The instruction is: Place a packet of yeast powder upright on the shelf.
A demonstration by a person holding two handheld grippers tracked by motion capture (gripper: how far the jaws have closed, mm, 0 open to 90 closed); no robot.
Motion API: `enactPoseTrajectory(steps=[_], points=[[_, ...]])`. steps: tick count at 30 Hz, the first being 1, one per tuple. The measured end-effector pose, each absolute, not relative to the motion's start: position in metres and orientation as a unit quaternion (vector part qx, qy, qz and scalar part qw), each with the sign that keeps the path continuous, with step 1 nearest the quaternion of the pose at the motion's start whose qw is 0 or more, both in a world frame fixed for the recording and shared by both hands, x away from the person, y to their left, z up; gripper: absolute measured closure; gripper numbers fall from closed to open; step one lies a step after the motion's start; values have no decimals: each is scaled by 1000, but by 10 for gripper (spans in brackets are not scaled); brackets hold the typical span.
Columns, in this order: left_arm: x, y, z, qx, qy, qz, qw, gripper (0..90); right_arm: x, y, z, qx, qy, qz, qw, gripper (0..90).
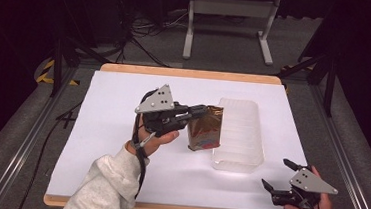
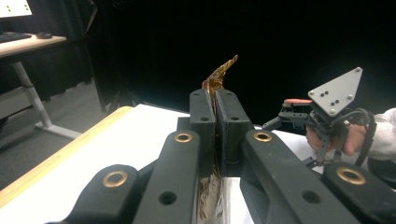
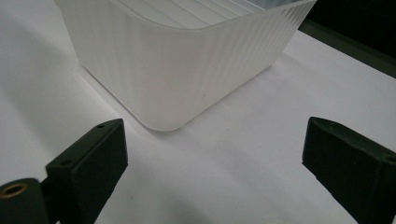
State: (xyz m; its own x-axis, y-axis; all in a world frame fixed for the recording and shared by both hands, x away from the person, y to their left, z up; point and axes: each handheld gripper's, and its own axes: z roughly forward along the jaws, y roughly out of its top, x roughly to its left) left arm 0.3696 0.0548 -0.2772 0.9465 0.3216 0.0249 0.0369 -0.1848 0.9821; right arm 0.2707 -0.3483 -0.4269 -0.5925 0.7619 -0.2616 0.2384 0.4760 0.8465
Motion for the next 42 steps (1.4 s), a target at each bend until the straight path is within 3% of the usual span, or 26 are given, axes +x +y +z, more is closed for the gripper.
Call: enactPoseTrajectory(steps=[19,35,42], points=[[379,-13,-284,769,71,60,633,868,271,-348,-429,317,797,404,318,73],[384,-33,-289,778,53,46,624,866,271,-350,-429,318,797,403,317,73],[385,-43,-310,788,58,34,612,864,271,-349,-430,318,798,401,317,73]])
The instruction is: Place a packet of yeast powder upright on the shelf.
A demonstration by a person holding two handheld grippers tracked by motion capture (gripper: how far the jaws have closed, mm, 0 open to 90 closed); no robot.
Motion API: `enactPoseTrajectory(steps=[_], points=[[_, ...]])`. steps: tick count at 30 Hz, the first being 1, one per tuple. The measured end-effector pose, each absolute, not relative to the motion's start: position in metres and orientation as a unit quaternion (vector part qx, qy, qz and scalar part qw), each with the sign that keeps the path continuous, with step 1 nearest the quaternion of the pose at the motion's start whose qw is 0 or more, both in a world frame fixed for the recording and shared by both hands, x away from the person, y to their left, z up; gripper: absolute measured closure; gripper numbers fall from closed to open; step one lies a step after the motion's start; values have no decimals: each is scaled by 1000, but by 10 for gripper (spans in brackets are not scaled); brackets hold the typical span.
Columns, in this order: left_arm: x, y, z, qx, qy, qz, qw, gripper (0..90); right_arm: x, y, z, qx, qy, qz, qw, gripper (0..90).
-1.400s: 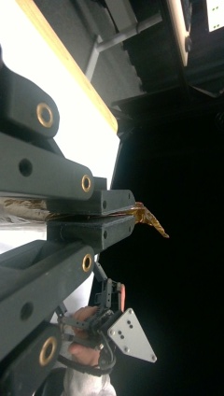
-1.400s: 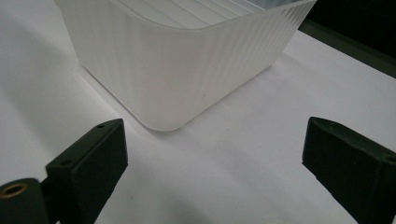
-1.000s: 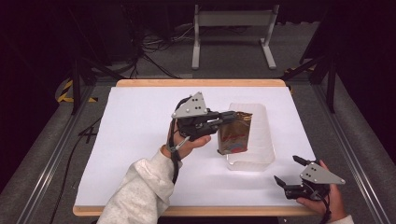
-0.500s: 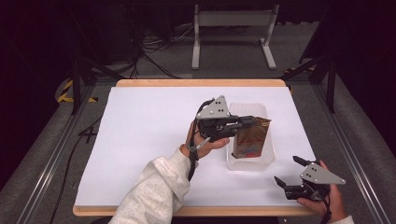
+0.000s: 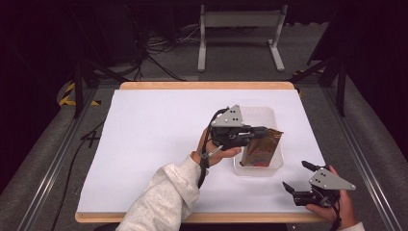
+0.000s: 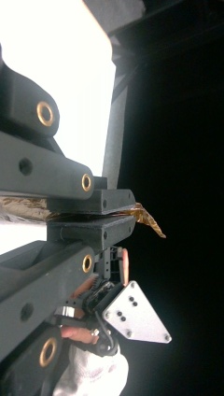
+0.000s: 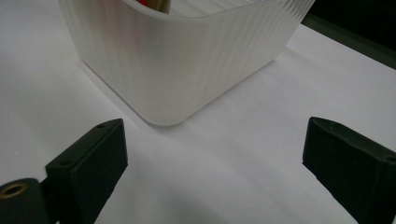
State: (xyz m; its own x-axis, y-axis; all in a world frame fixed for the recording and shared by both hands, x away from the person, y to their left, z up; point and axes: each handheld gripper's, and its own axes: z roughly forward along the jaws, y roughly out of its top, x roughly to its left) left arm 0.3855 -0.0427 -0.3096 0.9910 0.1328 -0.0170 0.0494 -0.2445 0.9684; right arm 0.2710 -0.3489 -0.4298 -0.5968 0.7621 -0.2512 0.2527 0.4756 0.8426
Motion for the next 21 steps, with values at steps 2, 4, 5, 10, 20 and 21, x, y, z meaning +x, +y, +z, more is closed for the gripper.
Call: enactPoseTrajectory(steps=[2,4,5,10,20,21], points=[[384,-44,-313,791,56,32,608,864,271,-349,-430,318,798,401,319,73],[382,-46,-318,795,55,34,603,864,271,-349,-430,322,797,400,317,74],[382,-46,-318,795,55,34,603,863,271,-349,-430,322,797,400,317,74],[382,-46,-327,800,58,28,596,863,271,-348,-430,319,800,398,317,76],[380,-47,-334,805,59,23,590,863,270,-348,-430,318,799,399,320,76],[380,-47,-334,805,59,25,590,863,270,-348,-429,318,798,399,320,76]])
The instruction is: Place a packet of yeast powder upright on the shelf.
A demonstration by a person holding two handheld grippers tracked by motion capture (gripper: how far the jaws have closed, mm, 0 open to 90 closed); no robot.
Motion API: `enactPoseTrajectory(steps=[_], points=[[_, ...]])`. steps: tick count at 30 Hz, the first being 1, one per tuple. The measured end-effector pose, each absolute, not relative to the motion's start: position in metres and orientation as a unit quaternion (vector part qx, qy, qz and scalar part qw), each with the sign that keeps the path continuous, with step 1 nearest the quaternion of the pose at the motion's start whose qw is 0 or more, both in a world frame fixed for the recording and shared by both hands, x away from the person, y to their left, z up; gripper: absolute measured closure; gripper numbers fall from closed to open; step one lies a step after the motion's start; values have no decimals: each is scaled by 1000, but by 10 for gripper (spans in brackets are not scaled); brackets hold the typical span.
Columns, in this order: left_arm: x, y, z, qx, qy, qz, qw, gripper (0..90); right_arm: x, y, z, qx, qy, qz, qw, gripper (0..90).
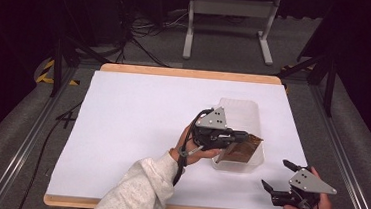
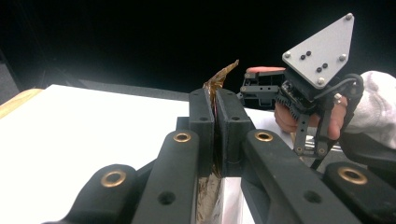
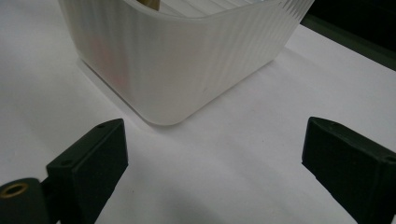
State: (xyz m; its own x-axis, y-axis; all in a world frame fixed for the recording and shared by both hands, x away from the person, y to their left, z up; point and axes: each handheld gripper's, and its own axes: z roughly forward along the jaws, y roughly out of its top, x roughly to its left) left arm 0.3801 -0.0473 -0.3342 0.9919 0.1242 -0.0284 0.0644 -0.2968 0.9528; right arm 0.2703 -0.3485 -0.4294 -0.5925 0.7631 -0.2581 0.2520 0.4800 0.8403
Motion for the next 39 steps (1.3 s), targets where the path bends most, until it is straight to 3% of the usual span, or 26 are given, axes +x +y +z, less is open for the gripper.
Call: enactPoseTrajectory(steps=[31,39], points=[[379,-40,-340,814,66,46,575,858,271,-347,-430,317,801,398,315,73],[377,-41,-334,829,62,72,551,851,271,-347,-430,318,801,397,315,73]])
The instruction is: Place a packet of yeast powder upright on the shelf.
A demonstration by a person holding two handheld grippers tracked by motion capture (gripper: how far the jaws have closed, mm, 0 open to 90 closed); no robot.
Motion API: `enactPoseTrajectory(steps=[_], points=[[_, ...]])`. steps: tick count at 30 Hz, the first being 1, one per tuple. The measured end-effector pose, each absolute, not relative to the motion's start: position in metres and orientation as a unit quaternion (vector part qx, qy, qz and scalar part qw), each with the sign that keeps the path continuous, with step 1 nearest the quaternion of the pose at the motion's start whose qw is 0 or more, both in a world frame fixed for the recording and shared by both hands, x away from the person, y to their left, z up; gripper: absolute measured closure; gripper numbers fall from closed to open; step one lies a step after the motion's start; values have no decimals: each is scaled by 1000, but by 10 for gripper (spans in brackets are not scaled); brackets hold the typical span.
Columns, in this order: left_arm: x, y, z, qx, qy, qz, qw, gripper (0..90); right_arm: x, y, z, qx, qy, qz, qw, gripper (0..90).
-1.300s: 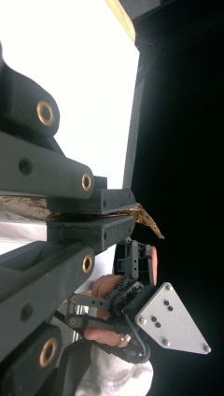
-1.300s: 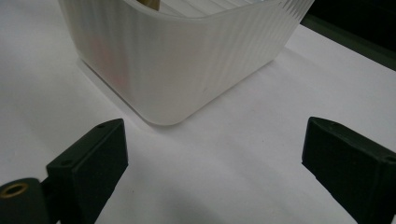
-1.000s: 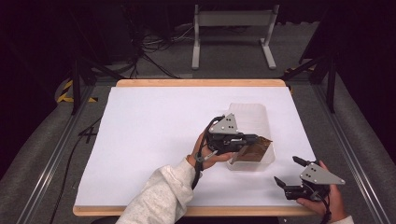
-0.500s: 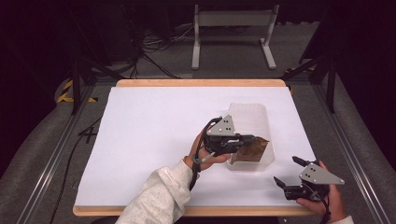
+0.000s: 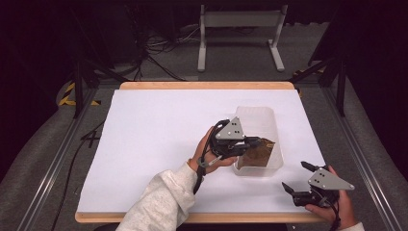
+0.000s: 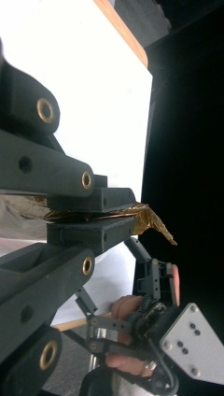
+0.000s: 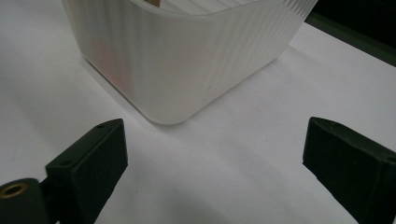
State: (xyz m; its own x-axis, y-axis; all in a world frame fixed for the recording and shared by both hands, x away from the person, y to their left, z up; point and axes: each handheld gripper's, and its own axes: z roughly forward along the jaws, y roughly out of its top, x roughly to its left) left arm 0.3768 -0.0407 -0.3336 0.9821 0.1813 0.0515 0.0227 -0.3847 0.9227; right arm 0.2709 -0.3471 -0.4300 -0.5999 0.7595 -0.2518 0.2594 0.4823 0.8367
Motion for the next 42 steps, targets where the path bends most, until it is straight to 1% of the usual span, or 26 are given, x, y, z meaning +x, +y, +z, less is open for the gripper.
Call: enactPoseTrajectory(steps=[9,14,20,26,31,33,34,36,37,38,41,42], points=[[379,-43,-333,830,62,74,549,834,271,-347,-429,318,799,401,316,73],[378,-43,-332,833,60,84,544,826,270,-347,-429,316,799,402,317,73],[379,-44,-330,833,65,96,542,790,270,-347,-429,316,800,400,317,73],[379,-41,-329,831,63,95,545,776,271,-346,-429,315,800,400,316,74],[379,-39,-328,831,67,107,541,734,270,-346,-429,315,801,400,317,74],[379,-37,-327,830,68,109,543,671,271,-346,-429,315,801,399,316,74],[379,-36,-327,827,75,113,546,671,271,-346,-429,315,802,398,316,73],[380,-35,-326,827,77,115,546,588,271,-346,-429,315,802,398,316,73],[380,-34,-326,827,80,119,543,588,271,-346,-429,314,802,398,316,74],[379,-34,-326,829,82,129,537,517,271,-346,-429,314,802,397,317,74],[377,-31,-325,828,85,140,536,421,271,-346,-430,314,802,398,315,73],[376,-30,-325,828,91,147,534,376,271,-346,-430,314,802,397,316,74]])
